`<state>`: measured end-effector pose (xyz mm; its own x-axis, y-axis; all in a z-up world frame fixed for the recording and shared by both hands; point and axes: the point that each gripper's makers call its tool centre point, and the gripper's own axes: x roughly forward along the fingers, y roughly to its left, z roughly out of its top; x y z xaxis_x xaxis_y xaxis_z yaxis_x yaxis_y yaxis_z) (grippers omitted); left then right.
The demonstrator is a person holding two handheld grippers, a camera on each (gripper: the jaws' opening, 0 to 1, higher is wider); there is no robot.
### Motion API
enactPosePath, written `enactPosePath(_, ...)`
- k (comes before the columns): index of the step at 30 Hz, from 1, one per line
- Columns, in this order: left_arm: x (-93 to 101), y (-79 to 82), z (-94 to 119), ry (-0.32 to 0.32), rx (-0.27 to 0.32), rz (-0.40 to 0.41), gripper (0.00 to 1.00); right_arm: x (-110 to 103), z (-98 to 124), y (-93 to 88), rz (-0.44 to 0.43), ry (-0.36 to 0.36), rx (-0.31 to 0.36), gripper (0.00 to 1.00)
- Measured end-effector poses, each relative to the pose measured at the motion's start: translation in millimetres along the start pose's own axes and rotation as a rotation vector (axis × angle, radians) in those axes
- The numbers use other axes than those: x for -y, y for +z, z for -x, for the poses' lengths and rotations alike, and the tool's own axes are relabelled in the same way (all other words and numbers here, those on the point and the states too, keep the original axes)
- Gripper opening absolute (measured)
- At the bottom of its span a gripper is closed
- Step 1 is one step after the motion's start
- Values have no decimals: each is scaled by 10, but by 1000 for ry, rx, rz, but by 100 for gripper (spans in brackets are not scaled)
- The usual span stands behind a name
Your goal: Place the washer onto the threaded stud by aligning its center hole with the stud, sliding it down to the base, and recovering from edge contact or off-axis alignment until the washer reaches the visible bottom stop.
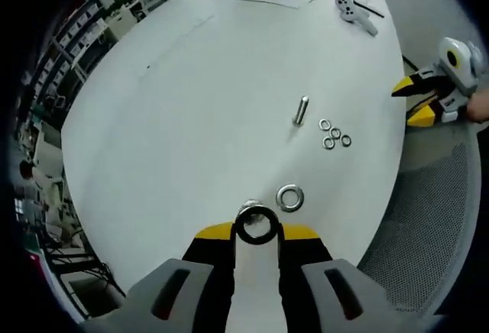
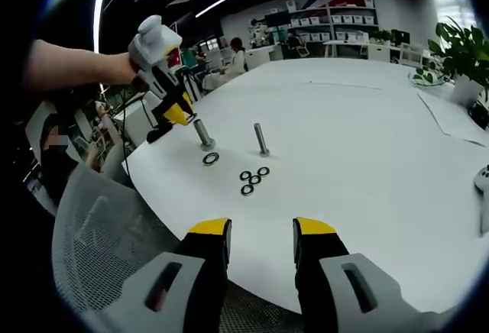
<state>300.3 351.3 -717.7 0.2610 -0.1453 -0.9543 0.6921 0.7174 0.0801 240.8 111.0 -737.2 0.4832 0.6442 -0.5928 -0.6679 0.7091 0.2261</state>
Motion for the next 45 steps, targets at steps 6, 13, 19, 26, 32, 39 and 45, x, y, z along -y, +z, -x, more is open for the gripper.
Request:
enactPosePath(6, -46, 4, -49, 1, -14, -4, 18, -2, 1, 4, -4, 1, 1, 35)
enactPosePath(13, -70, 16, -126, -8, -32, -13, 18, 8, 4, 7, -3, -5, 3, 35)
enactPosePath(19, -82, 0, -190, -13, -50, -25, 18, 13, 3, 11, -6, -7, 4, 35)
enactPosePath(26, -57, -45, -299, -22, -77, -35, 18, 24, 5, 7, -10, -13, 4, 35)
enactPosePath(32, -51, -76, -409, -24, -94, -47, 18, 38, 8, 9, -14, -22, 6, 35)
enactPosePath(39, -51, -128, -539, -29, -106, -42, 18, 54, 9, -4, -12, -30, -1, 34)
enactPosePath(45, -51, -167, -624, -31, -119, -28, 19, 66, 12, 0, -17, -36, 2, 34)
